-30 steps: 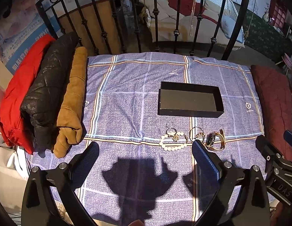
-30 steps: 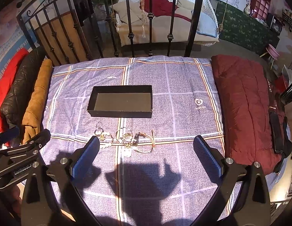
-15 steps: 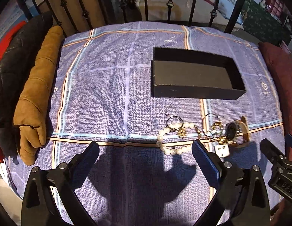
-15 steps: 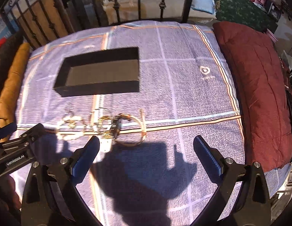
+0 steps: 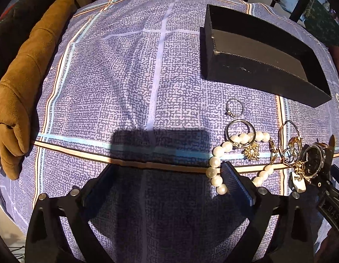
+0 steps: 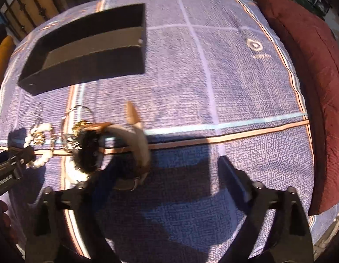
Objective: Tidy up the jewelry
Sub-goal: 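Grasp the pearl bracelet with the left tool while the right tool grasps the tan-strap watch, then lower the pearl bracelet and watch into the black box, opening both tools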
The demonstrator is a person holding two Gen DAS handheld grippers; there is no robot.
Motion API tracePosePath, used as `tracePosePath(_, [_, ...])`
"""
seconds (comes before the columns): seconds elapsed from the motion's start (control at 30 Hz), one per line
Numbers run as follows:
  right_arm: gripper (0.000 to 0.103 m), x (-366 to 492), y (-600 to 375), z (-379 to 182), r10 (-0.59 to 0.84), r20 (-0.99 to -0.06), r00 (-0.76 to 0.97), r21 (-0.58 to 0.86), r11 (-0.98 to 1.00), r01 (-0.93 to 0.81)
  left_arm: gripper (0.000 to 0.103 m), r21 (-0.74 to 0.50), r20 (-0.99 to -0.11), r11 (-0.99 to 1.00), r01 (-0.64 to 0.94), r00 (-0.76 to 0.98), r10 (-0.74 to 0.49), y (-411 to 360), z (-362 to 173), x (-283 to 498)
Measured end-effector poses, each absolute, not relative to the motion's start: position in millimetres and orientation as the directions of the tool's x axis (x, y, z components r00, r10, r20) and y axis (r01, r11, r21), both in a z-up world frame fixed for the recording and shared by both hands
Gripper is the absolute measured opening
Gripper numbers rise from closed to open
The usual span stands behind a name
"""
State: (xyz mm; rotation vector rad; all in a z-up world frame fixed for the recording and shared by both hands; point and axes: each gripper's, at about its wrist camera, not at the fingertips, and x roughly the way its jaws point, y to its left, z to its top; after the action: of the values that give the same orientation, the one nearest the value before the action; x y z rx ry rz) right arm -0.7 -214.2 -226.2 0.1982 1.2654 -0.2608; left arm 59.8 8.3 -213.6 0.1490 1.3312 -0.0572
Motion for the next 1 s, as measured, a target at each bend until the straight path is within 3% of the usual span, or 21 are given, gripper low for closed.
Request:
tracePosePath(0.03, [0.040, -1, -211, -223, -0.082, -0.954, 0.289, 0.005, 0.957, 0.289, 0.079, 0.075, -0.970, 0.987, 0.142, 0.240, 0.039, 6, -211, 59])
tracePosePath(0.07, [0.017, -1, -209, -218, -0.059, -0.951, 0.302, 0.026, 0.963, 0.269, 0.060, 0.062, -0.970, 0.984, 0.166, 0.242, 0.020, 2, -207, 57])
tracePosePath(0.1, [0.009, -1, -207, -216, -0.028, -0.953, 0.300, 0.053, 0.964, 0.259, 0.044, 0.073, -0.969, 0.980, 0.186, 0.244, 0.026, -5, -201, 55])
tracePosePath(0.13, [0.008, -1, -207, -214, 0.001, -0.953, 0.303, 0.082, 0.963, 0.257, 0.032, 0.062, -0.971, 0.977, 0.203, 0.239, 0.012, -8, -198, 54])
tracePosePath(0.17, [0.008, -1, -206, -212, 0.025, -0.951, 0.310, 0.106, 0.963, 0.248, 0.012, 0.048, -0.974, 0.977, 0.207, 0.225, 0.000, -9, -196, 55])
tracePosePath(0.2, [0.008, -2, -205, -209, 0.038, -0.947, 0.318, 0.117, 0.965, 0.235, 0.010, 0.044, -0.976, 0.978, 0.203, 0.218, -0.002, -9, -194, 56])
tracePosePath(0.47, [0.008, -19, -192, -161, 0.019, -0.920, 0.392, 0.093, 0.981, 0.169, 0.009, -0.118, -0.963, 0.976, 0.182, 0.220, -0.158, 14, -140, 58])
tracePosePath(1.0, [0.008, -16, -197, -113, 0.036, -0.889, 0.456, 0.124, 0.978, 0.165, 0.009, -0.145, -0.941, 0.947, 0.285, 0.255, -0.221, -5, -95, 48])
